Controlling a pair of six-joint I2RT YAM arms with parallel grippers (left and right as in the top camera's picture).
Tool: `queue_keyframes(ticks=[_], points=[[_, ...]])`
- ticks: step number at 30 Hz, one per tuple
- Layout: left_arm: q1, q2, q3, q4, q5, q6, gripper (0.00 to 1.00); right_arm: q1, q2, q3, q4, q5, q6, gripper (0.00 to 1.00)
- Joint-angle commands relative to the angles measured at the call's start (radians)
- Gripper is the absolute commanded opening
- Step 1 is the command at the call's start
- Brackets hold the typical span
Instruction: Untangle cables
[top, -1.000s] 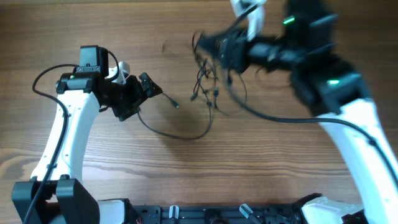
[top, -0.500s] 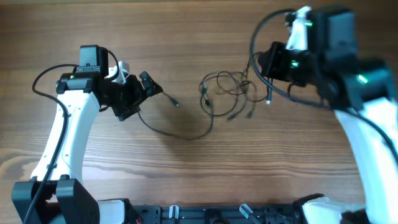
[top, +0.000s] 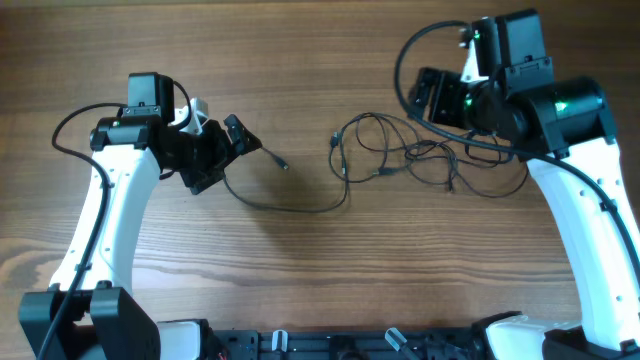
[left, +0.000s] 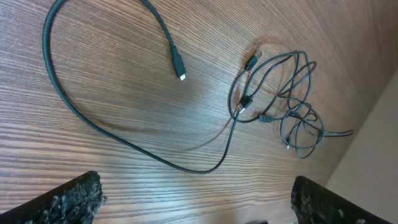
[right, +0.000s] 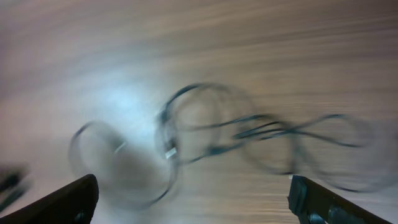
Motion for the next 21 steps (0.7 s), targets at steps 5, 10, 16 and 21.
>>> queue_keyframes(ticks=[5,10,16,21], points=[[0.002,-0.003,0.000,-0.002,-0.007,-0.003,1.00,0.052,0.119,-0.075,-0.098,-0.290,-0.069,1.00],[0.002,-0.003,0.000,0.010,-0.006,-0.003,1.00,0.153,0.156,-0.267,0.033,-0.296,-0.016,1.00],[0.003,-0.003,0.000,-0.001,-0.110,-0.117,0.97,0.269,0.189,-0.488,0.330,-0.305,0.240,1.00],[0.033,-0.003,0.000,-0.017,-0.293,-0.322,1.00,0.337,0.229,-0.575,0.519,-0.365,0.435,1.00]])
